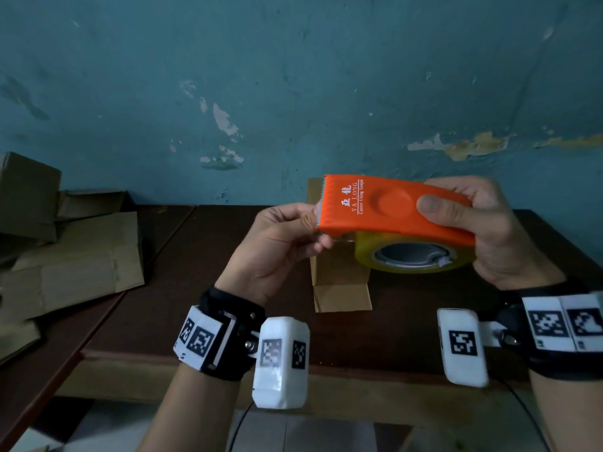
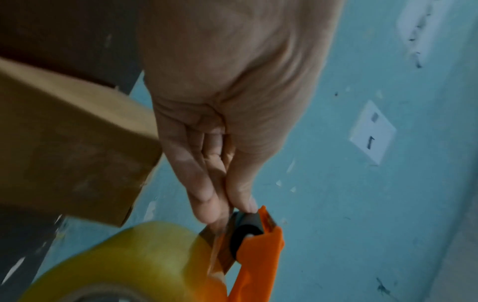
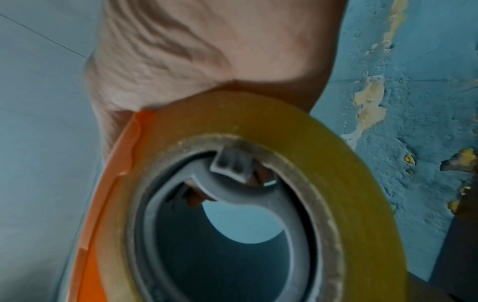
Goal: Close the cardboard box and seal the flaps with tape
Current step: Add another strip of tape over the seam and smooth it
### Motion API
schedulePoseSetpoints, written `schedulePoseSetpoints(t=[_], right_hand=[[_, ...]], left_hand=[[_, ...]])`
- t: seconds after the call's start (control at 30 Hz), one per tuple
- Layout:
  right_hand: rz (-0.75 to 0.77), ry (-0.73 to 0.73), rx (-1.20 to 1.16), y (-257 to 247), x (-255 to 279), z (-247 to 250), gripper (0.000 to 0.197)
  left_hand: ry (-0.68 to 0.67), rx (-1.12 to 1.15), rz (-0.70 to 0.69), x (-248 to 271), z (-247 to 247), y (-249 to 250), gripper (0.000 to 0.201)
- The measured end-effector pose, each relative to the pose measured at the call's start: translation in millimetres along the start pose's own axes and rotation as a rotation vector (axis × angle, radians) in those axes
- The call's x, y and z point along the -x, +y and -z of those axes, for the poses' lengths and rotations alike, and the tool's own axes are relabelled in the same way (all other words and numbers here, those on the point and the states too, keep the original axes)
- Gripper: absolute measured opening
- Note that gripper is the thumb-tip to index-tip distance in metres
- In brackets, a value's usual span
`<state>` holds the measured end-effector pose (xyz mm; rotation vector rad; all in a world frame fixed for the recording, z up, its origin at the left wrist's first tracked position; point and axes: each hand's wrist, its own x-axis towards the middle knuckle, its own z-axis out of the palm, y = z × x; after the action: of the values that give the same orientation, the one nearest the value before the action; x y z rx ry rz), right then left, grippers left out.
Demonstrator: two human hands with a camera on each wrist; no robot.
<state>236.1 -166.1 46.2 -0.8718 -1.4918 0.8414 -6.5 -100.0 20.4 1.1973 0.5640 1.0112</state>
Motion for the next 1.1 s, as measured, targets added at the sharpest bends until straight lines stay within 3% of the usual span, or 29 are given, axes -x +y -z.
schedulePoseSetpoints(t=[0.07,0.2,0.37,0.47,0.63,0.77,0.83,0.9,0.93,1.03,1.1], right_hand=[[-0.016,-0.023,0.051,1,-1,2,0.08],[-0.058,-0.046,0.085,1,-2,3,0.053],[-0.068,-0.079,0.106,1,-2,7,0.061],[-0.081,-0.105,0.126,3,-1,10,0.076],[-0.118,-0.106,0.123,7,-3,11,0.055],[-0.133,-0.12,0.125,9,-4,11,0.053],[-0.13,-0.104,0.146,9,-2,16,0.058],[-0.139,-0.024,0.141,5,3,29,0.045],[-0.137,0.013,0.138,4,6,37,0.047],[-0.135,0.056,0.133,0,14,53,0.084],[-0.166,0.032,0.105,1,15,56,0.084]], left_hand=[[0.018,-0.103,-0.063,2,3,3,0.018],[0.049,-0.184,-0.096,3,8,5,0.015],[0.08,-0.261,-0.13,3,13,9,0.016],[0.08,-0.296,-0.156,5,15,9,0.016],[0.096,-0.313,-0.155,5,16,9,0.015],[0.11,-0.339,-0.16,5,19,9,0.014],[0.179,-0.327,-0.176,6,27,12,0.016],[0.269,-0.311,-0.21,9,46,19,0.021],[0.299,-0.309,-0.22,12,56,23,0.021],[0.297,-0.336,-0.2,20,74,26,0.021],[0.294,-0.356,-0.197,19,73,22,0.021]])
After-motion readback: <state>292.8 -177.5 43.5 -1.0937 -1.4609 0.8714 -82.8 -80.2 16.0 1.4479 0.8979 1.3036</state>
